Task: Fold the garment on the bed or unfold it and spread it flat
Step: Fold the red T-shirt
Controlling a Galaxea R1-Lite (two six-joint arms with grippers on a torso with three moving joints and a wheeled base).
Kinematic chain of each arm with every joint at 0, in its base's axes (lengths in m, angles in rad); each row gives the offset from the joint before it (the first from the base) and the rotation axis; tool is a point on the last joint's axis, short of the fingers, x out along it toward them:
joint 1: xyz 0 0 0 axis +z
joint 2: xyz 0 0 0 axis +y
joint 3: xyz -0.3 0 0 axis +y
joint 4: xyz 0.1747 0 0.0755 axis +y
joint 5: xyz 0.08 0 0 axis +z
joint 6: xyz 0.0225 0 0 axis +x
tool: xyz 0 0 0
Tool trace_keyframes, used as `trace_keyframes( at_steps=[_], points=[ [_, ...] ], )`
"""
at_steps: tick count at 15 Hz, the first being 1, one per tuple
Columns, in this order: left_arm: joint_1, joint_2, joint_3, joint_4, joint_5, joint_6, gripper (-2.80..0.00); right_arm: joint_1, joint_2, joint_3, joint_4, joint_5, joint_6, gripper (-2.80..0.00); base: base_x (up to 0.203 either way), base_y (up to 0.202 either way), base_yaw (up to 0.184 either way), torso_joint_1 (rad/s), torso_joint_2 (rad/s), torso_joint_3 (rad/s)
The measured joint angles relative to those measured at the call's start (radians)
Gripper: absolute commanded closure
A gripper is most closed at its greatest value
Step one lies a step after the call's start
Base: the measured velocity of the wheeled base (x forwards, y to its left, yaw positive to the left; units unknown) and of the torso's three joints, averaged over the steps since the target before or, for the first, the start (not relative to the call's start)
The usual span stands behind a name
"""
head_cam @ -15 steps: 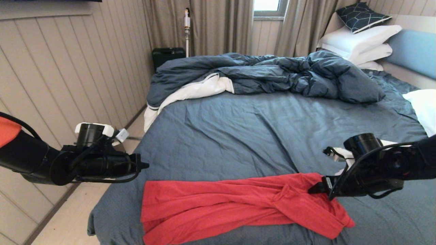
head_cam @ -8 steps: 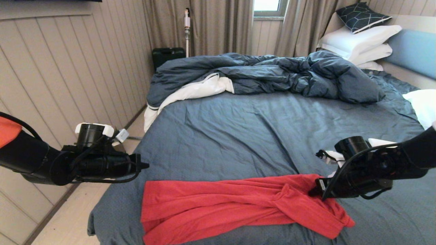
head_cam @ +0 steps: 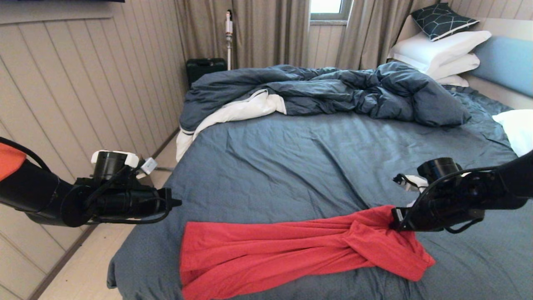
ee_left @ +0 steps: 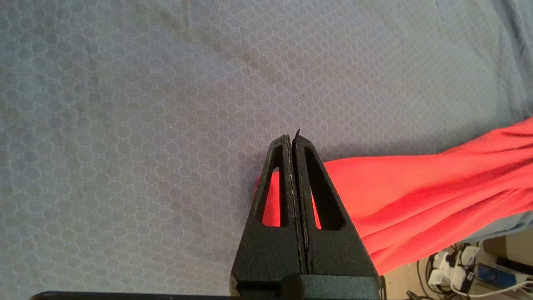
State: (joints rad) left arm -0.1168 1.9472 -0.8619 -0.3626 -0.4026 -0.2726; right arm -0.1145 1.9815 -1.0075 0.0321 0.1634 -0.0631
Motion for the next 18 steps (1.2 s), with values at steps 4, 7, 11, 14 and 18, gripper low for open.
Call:
trace_keyframes(
  at_steps=[4, 7, 11, 14, 18],
  points=[
    [0.002, 0.0, 0.001, 0.0, -0.002, -0.001, 0.0, -0.104, 0.014, -0.074, 0.053, -0.001, -0.043, 0.0, 0.0, 0.0, 0.0, 0.0, 0.0, 0.0],
    [0.001, 0.0, 0.002, 0.0, -0.003, 0.0, 0.0, -0.214, 0.052, -0.154, 0.082, -0.001, -0.093, 0.0, 0.0, 0.0, 0.0, 0.0, 0.0, 0.0],
    [0.003, 0.003, 0.002, 0.0, -0.001, 0.0, 0.0, -0.351, 0.134, -0.308, 0.17, -0.001, -0.157, 0.0, 0.0, 0.0, 0.0, 0.0, 0.0, 0.0],
    [0.001, 0.004, 0.001, 0.0, 0.0, 0.001, 0.0, -0.406, 0.191, -0.372, 0.18, -0.007, -0.169, 0.0, 0.0, 0.0, 0.0, 0.0, 0.0, 0.0],
    [0.002, 0.004, 0.001, 0.0, 0.0, 0.001, 0.0, -0.421, 0.232, -0.402, 0.18, -0.014, -0.169, 0.0, 0.0, 0.0, 0.0, 0.0, 0.0, 0.0]
  ],
)
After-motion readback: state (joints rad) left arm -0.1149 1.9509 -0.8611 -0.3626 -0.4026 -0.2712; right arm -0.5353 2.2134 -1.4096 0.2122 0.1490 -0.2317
